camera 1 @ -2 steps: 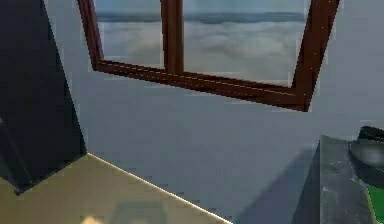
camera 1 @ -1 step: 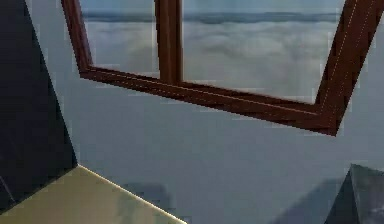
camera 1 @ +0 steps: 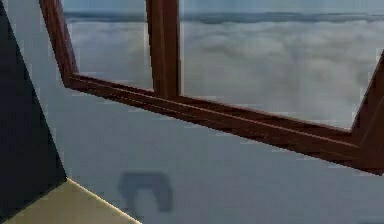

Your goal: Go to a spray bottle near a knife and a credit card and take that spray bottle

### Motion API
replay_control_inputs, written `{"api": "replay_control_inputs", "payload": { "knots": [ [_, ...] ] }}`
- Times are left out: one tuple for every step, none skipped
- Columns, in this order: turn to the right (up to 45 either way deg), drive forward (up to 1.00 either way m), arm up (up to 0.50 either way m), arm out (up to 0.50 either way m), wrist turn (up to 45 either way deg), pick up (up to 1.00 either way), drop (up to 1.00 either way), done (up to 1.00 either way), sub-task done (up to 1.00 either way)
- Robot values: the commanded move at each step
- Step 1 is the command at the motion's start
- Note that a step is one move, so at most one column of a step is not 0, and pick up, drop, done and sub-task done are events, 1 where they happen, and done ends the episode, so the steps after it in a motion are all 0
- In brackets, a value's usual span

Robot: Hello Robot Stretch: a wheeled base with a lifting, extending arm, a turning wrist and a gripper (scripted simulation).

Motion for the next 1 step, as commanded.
{"api": "replay_control_inputs", "payload": {
  "knots": [
    [-45.0, 0.0, 0.0, 0.0, 0.0, 0.0, 0.0, 0.0, 0.0]
  ]
}}
